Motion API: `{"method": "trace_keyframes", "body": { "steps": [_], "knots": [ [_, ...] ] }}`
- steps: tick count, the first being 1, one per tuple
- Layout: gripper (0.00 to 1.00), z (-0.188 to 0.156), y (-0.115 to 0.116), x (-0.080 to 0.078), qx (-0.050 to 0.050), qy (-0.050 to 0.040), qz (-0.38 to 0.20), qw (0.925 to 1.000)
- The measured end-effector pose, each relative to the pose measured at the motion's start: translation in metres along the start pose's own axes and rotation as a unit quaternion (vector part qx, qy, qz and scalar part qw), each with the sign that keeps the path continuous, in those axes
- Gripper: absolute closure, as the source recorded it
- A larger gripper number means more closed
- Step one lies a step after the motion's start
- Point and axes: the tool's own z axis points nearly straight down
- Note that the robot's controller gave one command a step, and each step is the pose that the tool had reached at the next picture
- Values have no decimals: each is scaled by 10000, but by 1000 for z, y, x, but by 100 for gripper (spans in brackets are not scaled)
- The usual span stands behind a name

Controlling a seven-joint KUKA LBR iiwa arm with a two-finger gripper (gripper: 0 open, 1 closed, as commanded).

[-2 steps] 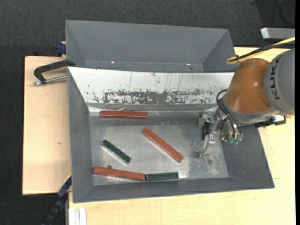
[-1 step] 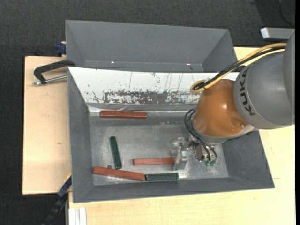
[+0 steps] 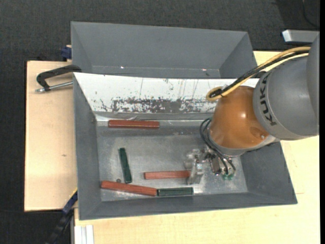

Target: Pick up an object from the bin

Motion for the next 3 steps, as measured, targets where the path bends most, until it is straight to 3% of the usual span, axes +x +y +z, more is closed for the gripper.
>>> {"method": "trace_keyframes", "body": {
  "steps": [1, 2, 3],
  "knots": [
    [100, -117, -3, -48, 4, -26, -119, 9999],
    [100, -117, -3, -48, 5, -25, -119, 9999],
    [100, -244, -8, -44, 11, -32, -2332, 9724]
  ]
}}
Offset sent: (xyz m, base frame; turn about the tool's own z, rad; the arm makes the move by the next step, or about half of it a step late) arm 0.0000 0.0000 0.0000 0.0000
